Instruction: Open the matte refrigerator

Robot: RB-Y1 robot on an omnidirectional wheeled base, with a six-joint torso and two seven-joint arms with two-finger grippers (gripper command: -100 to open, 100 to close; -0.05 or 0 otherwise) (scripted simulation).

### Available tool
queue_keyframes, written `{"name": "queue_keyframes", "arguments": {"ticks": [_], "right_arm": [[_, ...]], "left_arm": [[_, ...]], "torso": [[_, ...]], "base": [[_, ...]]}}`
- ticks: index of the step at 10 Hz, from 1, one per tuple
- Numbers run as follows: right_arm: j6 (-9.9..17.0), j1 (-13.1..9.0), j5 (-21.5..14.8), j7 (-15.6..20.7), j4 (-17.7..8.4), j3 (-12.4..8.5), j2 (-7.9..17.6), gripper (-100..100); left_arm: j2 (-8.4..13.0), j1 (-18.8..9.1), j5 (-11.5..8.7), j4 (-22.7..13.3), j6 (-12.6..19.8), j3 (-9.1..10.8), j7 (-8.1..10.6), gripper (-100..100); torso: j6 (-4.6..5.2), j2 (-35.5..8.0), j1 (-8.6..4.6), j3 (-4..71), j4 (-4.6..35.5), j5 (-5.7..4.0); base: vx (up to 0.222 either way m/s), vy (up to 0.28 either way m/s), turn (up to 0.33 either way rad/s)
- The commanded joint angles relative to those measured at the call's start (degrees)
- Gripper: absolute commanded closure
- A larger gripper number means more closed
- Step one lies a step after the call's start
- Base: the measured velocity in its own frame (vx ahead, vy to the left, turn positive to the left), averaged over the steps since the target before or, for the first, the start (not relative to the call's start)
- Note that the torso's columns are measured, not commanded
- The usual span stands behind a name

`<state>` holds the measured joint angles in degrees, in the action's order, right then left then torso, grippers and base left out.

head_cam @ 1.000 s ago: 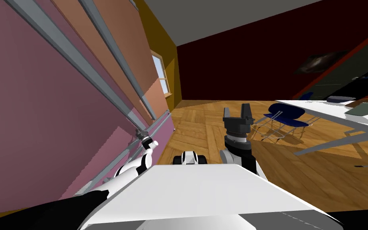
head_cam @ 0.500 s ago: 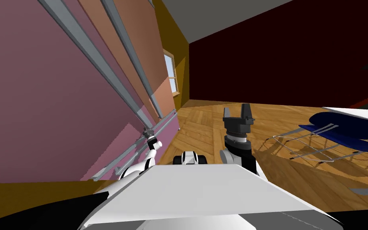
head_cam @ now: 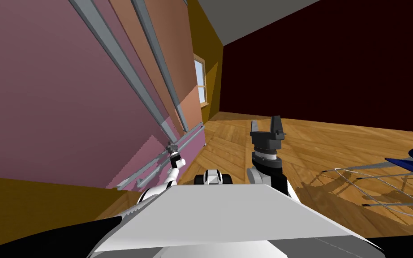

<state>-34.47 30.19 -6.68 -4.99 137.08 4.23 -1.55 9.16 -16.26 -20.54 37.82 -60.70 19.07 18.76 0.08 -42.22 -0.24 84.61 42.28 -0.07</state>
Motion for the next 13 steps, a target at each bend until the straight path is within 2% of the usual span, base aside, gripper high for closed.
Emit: {"name": "queue_keyframes", "arguments": {"ticks": [1, 2, 3, 4, 5, 6, 7, 8, 9, 10, 11, 12, 13], "right_arm": [[0.0, 0.0, 0.0, 0.0, 0.0, 0.0, 0.0, 0], [0.0, 0.0, 0.0, 0.0, 0.0, 0.0, 0.0, 0], [0.0, 0.0, 0.0, 0.0, 0.0, 0.0, 0.0, 0], [0.0, 0.0, 0.0, 0.0, 0.0, 0.0, 0.0, 0], [0.0, 0.0, 0.0, 0.0, 0.0, 0.0, 0.0, 0], [0.0, 0.0, 0.0, 0.0, 0.0, 0.0, 0.0, 0], [0.0, 0.0, 0.0, 0.0, 0.0, 0.0, 0.0, 0], [0.0, 0.0, 0.0, 0.0, 0.0, 0.0, 0.0, 0], [0.0, 0.0, 0.0, 0.0, 0.0, 0.0, 0.0, 0], [0.0, 0.0, 0.0, 0.0, 0.0, 0.0, 0.0, 0], [0.0, 0.0, 0.0, 0.0, 0.0, 0.0, 0.0, 0], [0.0, 0.0, 0.0, 0.0, 0.0, 0.0, 0.0, 0], [0.0, 0.0, 0.0, 0.0, 0.0, 0.0, 0.0, 0]], "left_arm": [[-0.6, 0.1, 0.3, 0.4, 0.3, -1.66, 0.42, 100], [-0.6, 1.3, 2.5, 2.4, 1.3, -1.98, 2.99, 100], [-0.6, 2.4, 4.2, 3.8, 2.4, -2.18, 4.54, 100], [-0.6, 2.4, 4.8, 4.4, 2.4, -2.18, 5.40, 100], [-0.7, 3.5, 7.0, 5.9, 3.5, -2.39, 7.50, 100], [-0.7, 3.5, 7.1, 6.5, 3.5, -2.39, 7.80, 100], [-0.7, 4.6, 9.3, 8.5, 4.6, -2.59, 10.03, 100], [-0.7, 4.6, 9.3, 8.5, 4.6, -2.59, 10.21, 100], [-0.7, 5.7, 11.6, 10.6, 5.7, -2.79, 12.43, 100], [-0.7, 5.7, 11.6, 10.6, 5.7, -2.79, 12.62, 100], [-0.7, 6.8, 13.9, 11.9, 6.8, -3.00, 14.97, 100], [-0.7, 6.8, 13.9, 12.6, 6.8, -3.00, 15.02, 100], [-0.7, 7.9, 16.2, 14.3, 7.9, -3.20, 17.42, 100]], "torso": [[0.04, 0.1, -0.01, 0.1, 0.0, 0.00], [0.16, 0.0, 0.17, 0.0, 0.0, 0.06], [0.20, -0.2, 0.21, -0.1, 0.0, 0.12], [0.16, -0.4, 0.09, -0.3, 0.1, 0.10], [0.09, -0.3, -0.02, -0.2, 0.1, 0.00], [0.07, -0.2, -0.10, -0.1, 0.1, -0.05], [0.04, -0.1, -0.08, -0.1, 0.2, -0.15], [0.09, -0.2, -0.09, -0.1, 0.2, -0.18], [0.11, -0.2, -0.11, -0.1, 0.3, -0.19], [0.16, -0.2, -0.13, -0.1, 0.3, -0.20], [0.15, -0.2, -0.16, -0.1, 0.3, -0.23], [0.17, -0.3, -0.20, -0.2, 0.3, -0.18], [0.15, -0.3, -0.25, -0.2, 0.3, -0.23]], "base": [[0.046, -0.029, 0.095], [-0.050, 0.008, 0.000], [-0.125, 0.007, -0.025], [-0.109, 0.006, -0.028], [-0.103, -0.005, -0.030], [-0.080, -0.012, -0.017], [-0.089, -0.011, -0.012], [-0.070, -0.004, -0.004], [-0.071, 0.000, -0.009], [-0.065, 0.003, -0.021], [-0.080, 0.009, -0.018], [-0.065, -0.003, -0.019], [-0.078, 0.000, -0.019]]}}
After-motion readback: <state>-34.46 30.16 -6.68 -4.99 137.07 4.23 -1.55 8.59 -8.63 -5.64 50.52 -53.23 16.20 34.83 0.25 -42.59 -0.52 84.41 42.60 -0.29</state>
